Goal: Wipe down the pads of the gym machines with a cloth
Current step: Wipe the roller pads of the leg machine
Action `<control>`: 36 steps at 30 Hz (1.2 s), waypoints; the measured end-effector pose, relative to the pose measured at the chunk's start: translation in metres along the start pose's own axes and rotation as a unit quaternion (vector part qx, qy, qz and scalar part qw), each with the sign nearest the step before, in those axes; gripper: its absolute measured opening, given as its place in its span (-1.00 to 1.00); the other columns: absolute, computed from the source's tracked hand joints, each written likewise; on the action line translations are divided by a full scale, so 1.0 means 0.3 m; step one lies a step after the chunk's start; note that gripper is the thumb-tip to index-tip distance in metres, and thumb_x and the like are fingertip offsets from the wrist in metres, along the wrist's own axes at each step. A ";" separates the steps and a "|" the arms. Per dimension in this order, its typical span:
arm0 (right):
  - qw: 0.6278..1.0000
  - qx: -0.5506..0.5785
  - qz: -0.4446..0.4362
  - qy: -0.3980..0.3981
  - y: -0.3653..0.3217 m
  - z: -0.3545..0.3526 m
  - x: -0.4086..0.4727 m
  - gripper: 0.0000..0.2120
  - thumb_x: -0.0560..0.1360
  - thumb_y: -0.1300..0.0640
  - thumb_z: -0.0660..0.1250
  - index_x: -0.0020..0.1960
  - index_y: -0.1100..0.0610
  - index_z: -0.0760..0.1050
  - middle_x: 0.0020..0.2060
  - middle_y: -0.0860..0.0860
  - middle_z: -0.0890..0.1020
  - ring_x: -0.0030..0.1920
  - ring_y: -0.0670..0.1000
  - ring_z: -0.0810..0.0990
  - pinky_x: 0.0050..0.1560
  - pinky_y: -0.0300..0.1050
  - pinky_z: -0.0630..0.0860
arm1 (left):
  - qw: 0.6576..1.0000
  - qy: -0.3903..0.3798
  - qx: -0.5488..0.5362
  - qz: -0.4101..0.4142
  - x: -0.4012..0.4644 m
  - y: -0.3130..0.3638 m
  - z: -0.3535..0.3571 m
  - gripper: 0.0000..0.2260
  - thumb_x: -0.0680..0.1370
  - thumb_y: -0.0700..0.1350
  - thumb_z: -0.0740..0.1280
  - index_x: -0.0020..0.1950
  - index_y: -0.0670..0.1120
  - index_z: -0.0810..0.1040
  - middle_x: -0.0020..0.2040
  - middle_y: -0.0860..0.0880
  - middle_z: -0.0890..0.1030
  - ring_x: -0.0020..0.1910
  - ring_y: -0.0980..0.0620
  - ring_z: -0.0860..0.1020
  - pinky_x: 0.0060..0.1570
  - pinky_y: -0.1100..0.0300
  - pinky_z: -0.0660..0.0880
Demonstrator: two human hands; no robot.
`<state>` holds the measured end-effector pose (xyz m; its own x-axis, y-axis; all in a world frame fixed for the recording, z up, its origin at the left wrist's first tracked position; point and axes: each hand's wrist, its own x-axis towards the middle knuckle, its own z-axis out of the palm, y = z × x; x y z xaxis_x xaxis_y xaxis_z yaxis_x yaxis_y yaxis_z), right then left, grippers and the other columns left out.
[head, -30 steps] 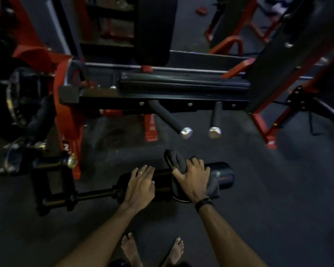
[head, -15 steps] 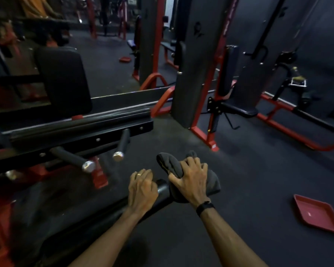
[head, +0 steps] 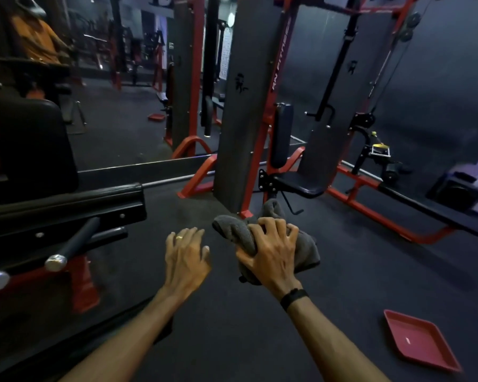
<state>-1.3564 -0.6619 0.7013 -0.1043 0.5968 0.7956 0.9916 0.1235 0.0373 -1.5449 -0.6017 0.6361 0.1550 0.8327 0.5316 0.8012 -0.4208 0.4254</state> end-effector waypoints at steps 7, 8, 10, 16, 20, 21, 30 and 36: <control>0.997 0.073 -0.012 0.002 -0.003 0.182 0.110 -0.69 0.36 -0.16 0.39 -0.05 0.03 0.61 -0.03 0.02 0.58 0.01 0.10 0.50 0.04 0.10 0.33 | 0.995 0.042 0.080 -0.041 0.166 -0.064 -0.021 -0.46 0.53 0.10 0.17 0.34 -0.23 0.55 0.31 -0.26 0.56 0.32 -0.26 0.50 0.38 -0.30 0.31; 0.996 0.082 -0.020 0.000 -0.008 0.213 0.127 -0.69 0.36 -0.17 0.39 -0.05 0.03 0.61 -0.03 0.02 0.57 0.02 0.10 0.49 0.05 0.09 0.32 | 0.994 0.044 0.083 -0.052 0.189 -0.085 -0.018 -0.44 0.53 0.11 0.15 0.36 -0.24 0.53 0.34 -0.28 0.54 0.34 -0.27 0.48 0.39 -0.30 0.29; 0.995 0.098 -0.029 -0.006 -0.018 0.295 0.172 -0.67 0.36 -0.18 0.37 -0.04 0.03 0.61 -0.02 0.02 0.57 0.04 0.08 0.48 0.06 0.08 0.31 | 0.991 0.063 0.091 -0.080 0.238 -0.140 0.000 -0.43 0.53 0.11 0.16 0.40 -0.24 0.49 0.39 -0.29 0.49 0.40 -0.27 0.43 0.43 -0.30 0.23; 0.981 0.158 -0.095 -0.053 -0.037 0.512 0.416 -0.65 0.39 -0.22 0.30 -0.03 0.03 0.60 -0.04 0.00 0.55 0.01 0.06 0.44 0.03 0.03 0.25 | 0.968 0.117 0.112 -0.191 0.381 -0.317 0.038 -0.43 0.45 0.01 0.28 0.40 -0.24 0.49 0.40 -0.27 0.48 0.43 -0.27 0.40 0.47 -0.29 0.15; 0.967 0.235 -0.098 -0.021 -0.115 0.642 0.680 -0.66 0.42 -0.19 0.30 -0.04 0.06 0.58 -0.06 0.01 0.54 0.00 0.05 0.40 0.00 -0.04 0.17 | 0.953 0.149 0.126 -0.233 0.467 -0.465 0.035 -0.46 0.46 0.04 0.25 0.35 -0.23 0.53 0.37 -0.27 0.52 0.38 -0.29 0.44 0.44 -0.32 0.20; 0.962 0.257 -0.095 -0.003 -0.144 0.661 0.733 -0.66 0.42 -0.18 0.31 -0.04 0.07 0.57 -0.06 0.02 0.55 -0.01 0.06 0.41 0.00 -0.05 0.17 | 0.951 0.157 0.133 -0.232 0.482 -0.500 0.030 -0.46 0.49 0.07 0.21 0.35 -0.24 0.53 0.36 -0.27 0.52 0.38 -0.30 0.45 0.44 -0.31 0.18; 0.886 0.445 -0.111 0.065 -0.471 0.818 1.049 -0.63 0.42 -0.20 0.34 -0.03 0.11 0.57 -0.02 0.02 0.57 0.04 0.05 0.39 0.00 -0.04 0.22 | 0.899 0.289 0.122 -0.305 0.538 -0.726 -0.036 -0.50 0.63 0.10 0.08 0.36 -0.21 0.53 0.38 -0.17 0.54 0.42 -0.18 0.44 0.47 -0.23 0.16; 0.793 0.274 -0.423 -0.341 -0.653 1.245 0.785 -0.30 0.49 -0.44 0.11 0.53 -0.13 0.25 0.44 0.03 0.37 0.37 0.19 0.37 0.21 0.24 0.39 | 0.840 0.366 0.142 -0.374 0.487 -0.821 -0.066 -0.52 0.61 0.07 0.11 0.39 -0.18 0.50 0.39 -0.11 0.53 0.40 -0.05 0.44 0.51 -0.13 0.14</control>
<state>-1.6035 -0.2492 0.6555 -0.9173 0.3836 0.1064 0.3822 0.9234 -0.0338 -1.7310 -0.3836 0.6234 -0.7669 0.3387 0.5451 0.6380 0.3107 0.7046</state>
